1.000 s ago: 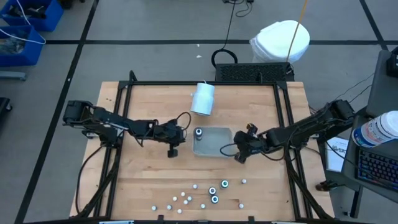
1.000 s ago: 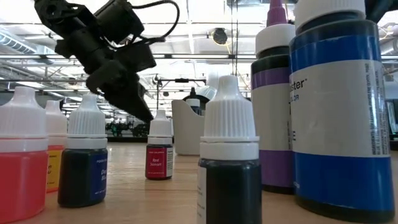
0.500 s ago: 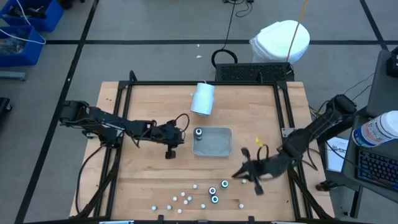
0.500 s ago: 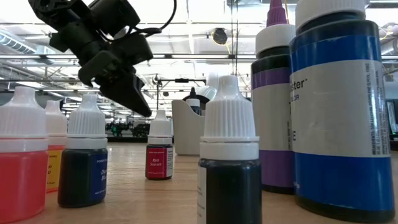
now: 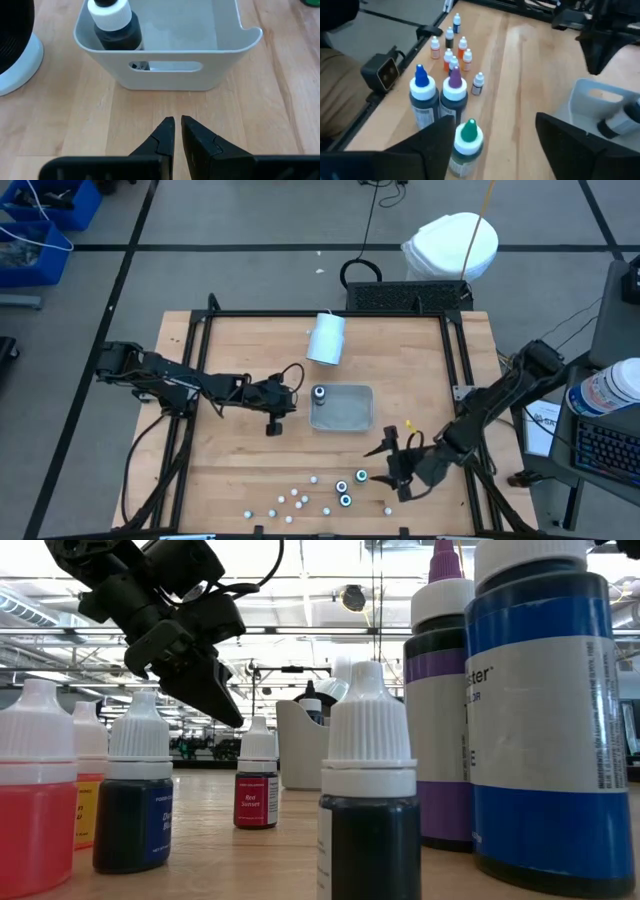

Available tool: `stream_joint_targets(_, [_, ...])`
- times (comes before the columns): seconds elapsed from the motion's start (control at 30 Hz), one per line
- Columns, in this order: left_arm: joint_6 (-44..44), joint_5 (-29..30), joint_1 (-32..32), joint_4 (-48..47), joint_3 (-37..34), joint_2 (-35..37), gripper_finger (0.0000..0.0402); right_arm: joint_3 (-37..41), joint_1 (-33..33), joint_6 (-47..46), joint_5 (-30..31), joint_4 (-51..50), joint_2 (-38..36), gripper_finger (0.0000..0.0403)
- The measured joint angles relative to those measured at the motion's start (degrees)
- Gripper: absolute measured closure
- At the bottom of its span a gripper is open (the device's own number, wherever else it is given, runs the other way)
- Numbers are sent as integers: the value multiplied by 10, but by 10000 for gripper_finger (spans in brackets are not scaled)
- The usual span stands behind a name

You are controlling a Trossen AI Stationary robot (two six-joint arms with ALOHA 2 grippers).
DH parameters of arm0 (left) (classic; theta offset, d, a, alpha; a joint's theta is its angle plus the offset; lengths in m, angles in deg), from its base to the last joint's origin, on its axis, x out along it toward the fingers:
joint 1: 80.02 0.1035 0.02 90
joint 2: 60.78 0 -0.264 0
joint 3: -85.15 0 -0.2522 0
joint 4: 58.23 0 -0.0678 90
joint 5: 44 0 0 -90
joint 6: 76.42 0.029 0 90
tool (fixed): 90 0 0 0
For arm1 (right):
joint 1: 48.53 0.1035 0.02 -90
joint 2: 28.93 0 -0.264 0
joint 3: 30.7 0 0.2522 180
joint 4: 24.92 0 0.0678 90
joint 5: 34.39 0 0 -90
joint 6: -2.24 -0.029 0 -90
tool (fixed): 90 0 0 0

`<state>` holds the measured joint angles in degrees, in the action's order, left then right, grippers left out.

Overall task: Pick & Place food coloring
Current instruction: Put the large green food coloring bottle into the gray bin

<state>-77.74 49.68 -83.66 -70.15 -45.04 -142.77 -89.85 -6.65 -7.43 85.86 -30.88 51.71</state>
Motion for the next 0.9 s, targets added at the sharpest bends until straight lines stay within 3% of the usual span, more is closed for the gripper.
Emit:
stream_joint_targets(0.27, [3, 9, 0, 0, 0, 0, 360, -1, -22, -3, -63, 61, 67, 122])
stream_joint_targets(0.9, [4, 10, 0, 0, 0, 0, 360, 0, -25, -38, -65, 101, 139, 141])
